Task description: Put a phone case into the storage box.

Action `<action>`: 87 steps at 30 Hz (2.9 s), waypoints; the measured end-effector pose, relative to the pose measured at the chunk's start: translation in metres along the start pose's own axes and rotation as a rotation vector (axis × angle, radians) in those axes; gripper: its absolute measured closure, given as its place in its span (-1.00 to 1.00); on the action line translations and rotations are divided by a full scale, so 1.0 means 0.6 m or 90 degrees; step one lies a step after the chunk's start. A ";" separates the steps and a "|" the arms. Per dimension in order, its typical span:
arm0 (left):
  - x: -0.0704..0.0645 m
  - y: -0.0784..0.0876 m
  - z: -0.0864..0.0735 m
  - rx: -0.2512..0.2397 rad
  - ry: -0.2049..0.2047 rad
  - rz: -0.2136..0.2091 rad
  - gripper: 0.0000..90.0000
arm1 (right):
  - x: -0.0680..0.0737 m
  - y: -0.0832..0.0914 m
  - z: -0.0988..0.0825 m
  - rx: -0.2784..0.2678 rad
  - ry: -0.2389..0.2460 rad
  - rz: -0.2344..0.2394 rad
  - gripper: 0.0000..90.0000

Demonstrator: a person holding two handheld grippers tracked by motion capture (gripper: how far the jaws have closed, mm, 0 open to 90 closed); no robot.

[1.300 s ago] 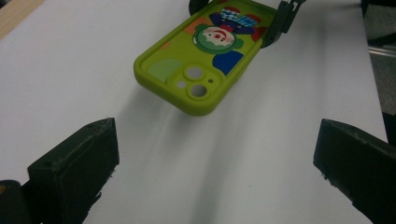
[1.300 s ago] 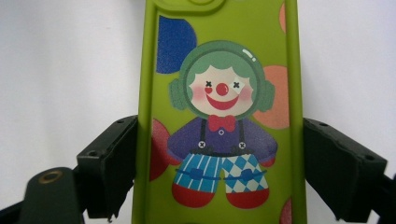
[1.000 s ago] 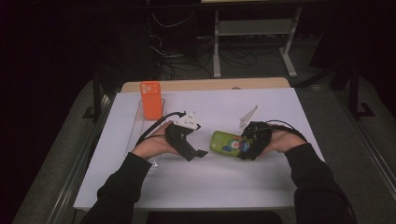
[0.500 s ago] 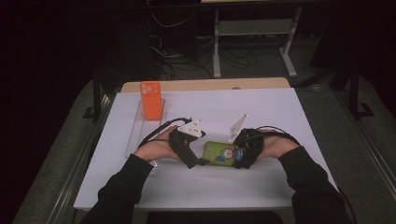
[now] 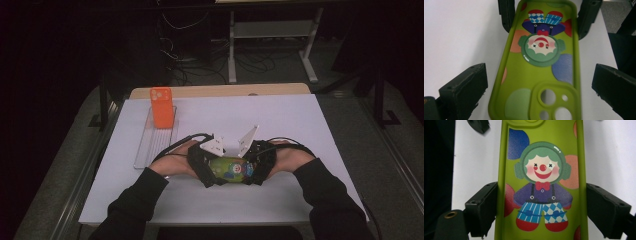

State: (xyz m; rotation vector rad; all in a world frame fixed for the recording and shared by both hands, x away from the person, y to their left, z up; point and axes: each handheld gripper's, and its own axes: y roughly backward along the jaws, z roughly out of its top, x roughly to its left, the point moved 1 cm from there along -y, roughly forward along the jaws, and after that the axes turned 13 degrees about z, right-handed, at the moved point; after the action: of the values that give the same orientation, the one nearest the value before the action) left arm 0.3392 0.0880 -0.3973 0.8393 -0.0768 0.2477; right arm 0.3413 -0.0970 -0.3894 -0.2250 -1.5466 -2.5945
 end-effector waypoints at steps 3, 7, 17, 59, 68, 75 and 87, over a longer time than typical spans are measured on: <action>-0.005 -0.009 0.000 0.006 -0.007 -0.005 -1.00 | 0.002 0.000 0.004 -0.003 0.009 0.003 -0.66; -0.009 -0.015 -0.001 0.018 -0.015 -0.007 -1.00 | 0.007 0.000 0.009 -0.006 0.017 0.008 -0.66; -0.009 -0.014 -0.005 0.015 -0.019 -0.020 -0.72 | 0.009 -0.004 0.011 0.001 0.021 0.009 -0.66; -0.011 -0.010 -0.019 0.073 0.071 0.069 -0.65 | 0.002 0.037 -0.052 -0.182 -0.117 -0.074 -1.00; 0.006 -0.001 -0.019 0.088 0.154 0.118 -0.65 | 0.007 0.034 -0.081 -0.242 -0.221 -0.104 -1.00; 0.006 -0.002 -0.015 0.082 0.207 0.150 -0.65 | 0.015 0.011 -0.098 -0.276 -0.257 -0.133 -1.00; 0.014 0.005 -0.016 0.088 0.227 0.160 -0.65 | 0.020 -0.017 -0.103 -0.349 -0.322 -0.200 -0.99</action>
State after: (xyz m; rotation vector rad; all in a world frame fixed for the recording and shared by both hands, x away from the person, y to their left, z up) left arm 0.3460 0.0985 -0.4001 0.9116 0.1722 0.6415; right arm 0.3232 -0.1468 -0.4253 -0.7970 -0.9789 -3.3645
